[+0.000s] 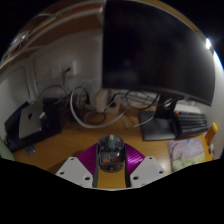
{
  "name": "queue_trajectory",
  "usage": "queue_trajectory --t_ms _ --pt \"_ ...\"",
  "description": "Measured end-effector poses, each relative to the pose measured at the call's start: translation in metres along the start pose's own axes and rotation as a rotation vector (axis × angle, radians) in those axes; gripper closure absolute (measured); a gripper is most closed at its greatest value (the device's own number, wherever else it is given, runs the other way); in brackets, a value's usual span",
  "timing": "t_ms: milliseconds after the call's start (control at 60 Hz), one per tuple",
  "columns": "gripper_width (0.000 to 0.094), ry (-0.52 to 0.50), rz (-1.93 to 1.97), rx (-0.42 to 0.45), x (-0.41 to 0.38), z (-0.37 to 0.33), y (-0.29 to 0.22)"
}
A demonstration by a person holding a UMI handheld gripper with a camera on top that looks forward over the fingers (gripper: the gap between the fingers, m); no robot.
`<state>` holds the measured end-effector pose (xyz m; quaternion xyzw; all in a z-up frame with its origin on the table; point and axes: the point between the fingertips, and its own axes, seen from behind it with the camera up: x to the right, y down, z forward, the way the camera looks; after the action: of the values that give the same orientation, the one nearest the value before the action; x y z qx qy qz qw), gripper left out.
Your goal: Arrange mouse
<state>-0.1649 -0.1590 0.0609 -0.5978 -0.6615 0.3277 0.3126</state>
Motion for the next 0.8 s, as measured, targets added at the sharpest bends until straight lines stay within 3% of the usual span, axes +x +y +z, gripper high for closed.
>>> queue_trajectory --t_ms 133,233,433,633,800 --pt "0.0564 0.042 0.067 0.075 0.075 -0.041 -0.051" --pt "0.0565 0.130 0.080 0.093 0.162 -0.054 -0.057" --pt "0.0562 0.241 0.107 -0.012 0.299 -0.036 0.021" --pt "0.0555 0.179 0.102 -0.075 0.348 -0.009 0.081" --pt "0.0472 0.144 0.113 -0.106 0.353 -0.001 0.098"
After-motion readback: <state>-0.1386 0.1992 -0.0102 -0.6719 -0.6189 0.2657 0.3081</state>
